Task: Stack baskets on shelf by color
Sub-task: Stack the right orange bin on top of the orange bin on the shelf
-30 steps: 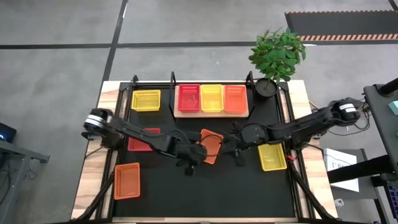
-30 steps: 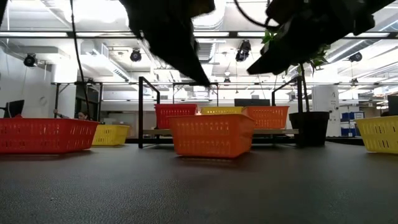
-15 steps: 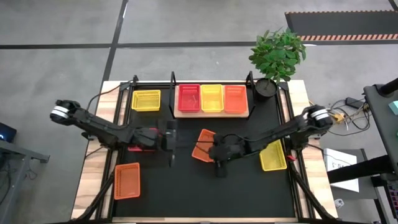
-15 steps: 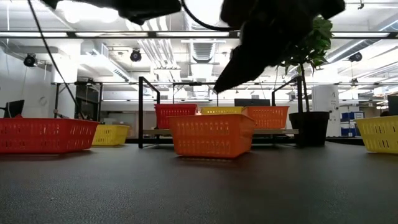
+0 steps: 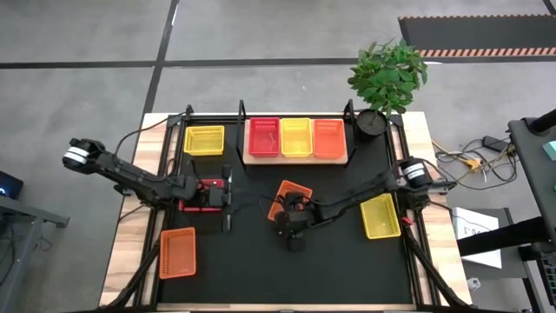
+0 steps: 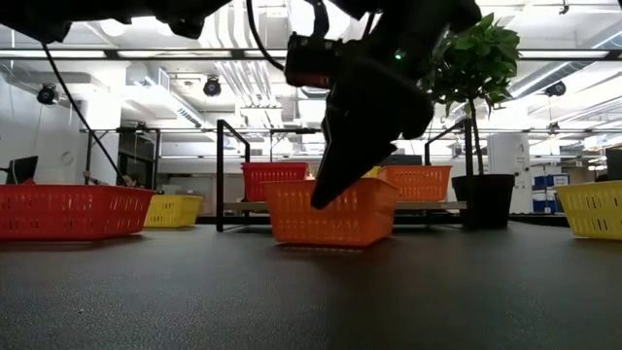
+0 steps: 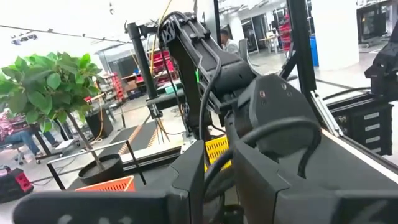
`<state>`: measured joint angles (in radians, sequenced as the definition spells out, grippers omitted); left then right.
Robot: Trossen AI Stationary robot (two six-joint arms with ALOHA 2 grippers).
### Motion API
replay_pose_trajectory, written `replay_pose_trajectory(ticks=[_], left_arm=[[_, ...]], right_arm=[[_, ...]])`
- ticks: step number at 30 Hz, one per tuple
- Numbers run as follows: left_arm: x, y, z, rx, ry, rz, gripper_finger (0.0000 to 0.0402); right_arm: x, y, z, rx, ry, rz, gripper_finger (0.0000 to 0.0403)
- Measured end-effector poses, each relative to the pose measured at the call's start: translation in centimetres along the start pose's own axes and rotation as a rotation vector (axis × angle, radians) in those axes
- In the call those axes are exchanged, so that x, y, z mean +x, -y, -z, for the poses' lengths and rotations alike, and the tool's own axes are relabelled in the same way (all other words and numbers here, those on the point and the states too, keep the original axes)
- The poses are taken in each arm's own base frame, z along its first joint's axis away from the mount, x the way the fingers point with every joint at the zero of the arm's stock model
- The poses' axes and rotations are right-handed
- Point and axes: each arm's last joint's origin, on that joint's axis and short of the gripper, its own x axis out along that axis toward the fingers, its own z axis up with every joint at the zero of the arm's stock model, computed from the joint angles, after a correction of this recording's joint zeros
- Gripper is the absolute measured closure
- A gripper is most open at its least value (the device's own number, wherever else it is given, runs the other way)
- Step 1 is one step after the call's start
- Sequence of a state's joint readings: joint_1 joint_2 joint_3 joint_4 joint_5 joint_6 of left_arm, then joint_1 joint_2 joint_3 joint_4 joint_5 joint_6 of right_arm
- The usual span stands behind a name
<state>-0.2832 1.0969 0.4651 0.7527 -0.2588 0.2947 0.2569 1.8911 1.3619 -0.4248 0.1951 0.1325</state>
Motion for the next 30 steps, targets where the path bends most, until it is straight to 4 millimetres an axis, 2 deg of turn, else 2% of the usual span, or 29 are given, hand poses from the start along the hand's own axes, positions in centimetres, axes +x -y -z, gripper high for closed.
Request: replay_pose_trajectory(ticks=[3,8,12,16,20,25,30], left_arm=[[0.0,0.0,0.0,-0.001,-0.001,0.002,0.0332],[0.0,0.1,0.0,-0.025,-0.003,-0.001,0.0332],[0.0,0.1,0.0,-0.026,-0.003,-0.002,0.0332],[0.0,0.0,0.0,-0.027,0.0,-0.005,0.0332],[0.0,0.0,0.0,-0.028,0.005,-0.008,0.0332],[0.1,0.0,-0.2,-0.032,0.02,-0.012,0.0332],[0.1,-0.1,-0.3,-0.032,0.021,-0.014,0.0332]], right_arm=[[0.4,-0.1,-0.1,-0.014,-0.003,0.0,0.0269],[0.5,-0.1,0.1,-0.046,-0.008,0.016,0.0372],[-0.1,-0.1,-0.1,-0.057,0.003,0.014,0.039],[-1.6,-0.3,0.0,-0.105,-0.022,0.009,0.0394],[-4.2,0.1,0.0,-0.144,-0.035,0.008,0.0394],[-9.0,1.2,0.0,-0.221,-0.012,0.009,0.0394],[-14.0,3.7,-0.1,-0.225,0.074,0.059,0.0394]])
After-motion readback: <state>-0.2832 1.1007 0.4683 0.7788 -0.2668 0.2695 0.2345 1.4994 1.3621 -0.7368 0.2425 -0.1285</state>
